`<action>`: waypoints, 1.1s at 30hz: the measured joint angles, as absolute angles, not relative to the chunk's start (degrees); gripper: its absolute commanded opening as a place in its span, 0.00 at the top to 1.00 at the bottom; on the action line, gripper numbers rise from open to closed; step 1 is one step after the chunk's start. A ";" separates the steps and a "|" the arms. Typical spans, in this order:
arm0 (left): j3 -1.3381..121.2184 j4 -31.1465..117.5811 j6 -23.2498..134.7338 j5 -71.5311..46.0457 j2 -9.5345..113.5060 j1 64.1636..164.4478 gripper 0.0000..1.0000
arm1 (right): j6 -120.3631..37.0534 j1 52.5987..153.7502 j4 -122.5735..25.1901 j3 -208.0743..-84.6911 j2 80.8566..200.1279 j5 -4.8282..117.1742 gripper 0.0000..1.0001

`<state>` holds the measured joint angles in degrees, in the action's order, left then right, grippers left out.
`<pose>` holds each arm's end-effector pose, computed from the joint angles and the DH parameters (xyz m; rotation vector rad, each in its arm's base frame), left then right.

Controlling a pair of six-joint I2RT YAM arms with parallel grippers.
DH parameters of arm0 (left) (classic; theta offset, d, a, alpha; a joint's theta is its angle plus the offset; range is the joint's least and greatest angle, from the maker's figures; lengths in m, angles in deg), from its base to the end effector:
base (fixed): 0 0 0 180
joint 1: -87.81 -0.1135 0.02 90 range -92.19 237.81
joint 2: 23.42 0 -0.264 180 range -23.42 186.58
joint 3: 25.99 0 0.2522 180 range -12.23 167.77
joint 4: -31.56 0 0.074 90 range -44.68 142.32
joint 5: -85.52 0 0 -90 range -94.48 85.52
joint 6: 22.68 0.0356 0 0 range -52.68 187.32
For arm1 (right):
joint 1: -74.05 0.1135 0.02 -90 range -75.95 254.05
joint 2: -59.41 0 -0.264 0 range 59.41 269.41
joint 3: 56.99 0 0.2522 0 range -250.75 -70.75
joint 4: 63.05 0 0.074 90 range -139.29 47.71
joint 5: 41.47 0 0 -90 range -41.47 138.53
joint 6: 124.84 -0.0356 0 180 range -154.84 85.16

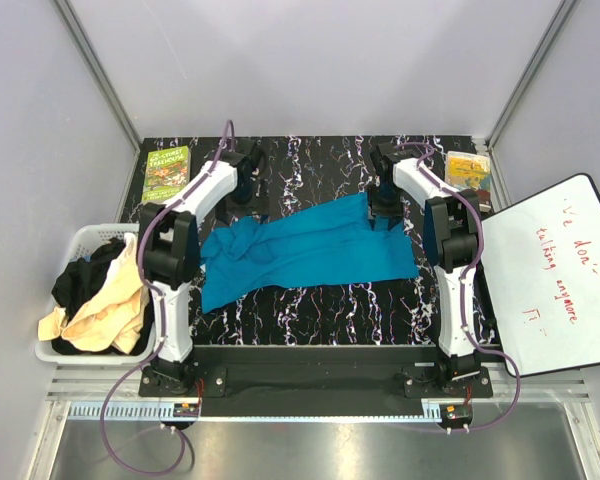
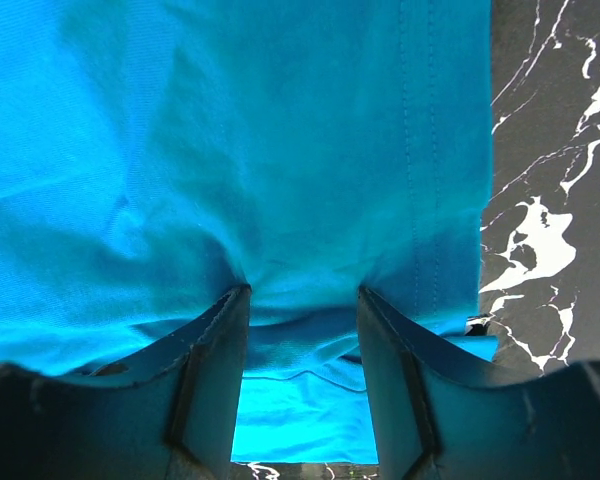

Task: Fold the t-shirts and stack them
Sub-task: Flatten out the tshirt

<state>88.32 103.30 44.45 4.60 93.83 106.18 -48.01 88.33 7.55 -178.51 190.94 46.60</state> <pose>0.4019 -0.1275 0.2300 -0.1416 2.8319 0.0764 0.4473 0.1126 0.1592 -0.0247 2.9743 0.0093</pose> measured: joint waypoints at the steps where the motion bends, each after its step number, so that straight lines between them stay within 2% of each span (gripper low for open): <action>1: 89.07 103.25 44.45 4.43 95.49 106.18 0.09 | -47.92 88.33 7.60 -178.51 190.94 46.69 0.44; 2: 89.72 103.32 44.43 4.32 96.96 106.18 0.10 | -47.90 88.33 7.60 -178.51 190.94 46.71 0.44; 4: 90.82 103.65 44.34 4.12 99.36 106.18 0.18 | -47.81 88.33 7.62 -178.51 190.94 46.97 0.44; 6: 92.11 104.17 44.16 4.03 101.04 106.18 0.40 | -47.64 88.33 7.64 -178.51 190.94 47.71 0.44; 7: 92.98 104.35 43.92 3.94 101.83 106.18 0.58 | -47.53 88.35 7.64 -178.51 190.94 48.02 0.44; 8: 93.94 104.43 43.66 3.84 102.55 106.18 1.00 | -47.46 88.35 7.64 -178.51 190.94 48.22 0.44; 12: 97.35 105.61 43.33 3.86 104.21 106.18 1.00 | -47.24 88.33 7.66 -178.51 190.94 48.63 0.40; 14: 98.18 106.07 43.27 4.36 104.13 106.20 1.00 | -47.27 88.31 7.66 -178.51 190.94 48.72 0.22; 18: 98.64 106.99 43.31 5.67 103.08 106.18 1.00 | -48.69 86.93 7.40 -178.51 190.26 52.54 0.00; 27: 96.96 108.56 43.51 7.62 97.68 106.20 1.00 | -55.81 72.20 2.72 -182.27 187.00 61.88 0.02; 33: 94.25 108.63 43.53 7.94 96.87 106.20 1.00 | -58.63 73.27 0.08 -189.05 192.71 68.26 0.06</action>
<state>94.25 108.63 43.53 7.94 96.87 106.20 -58.63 73.27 0.08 -189.05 192.71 68.26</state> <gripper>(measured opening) 0.024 0.957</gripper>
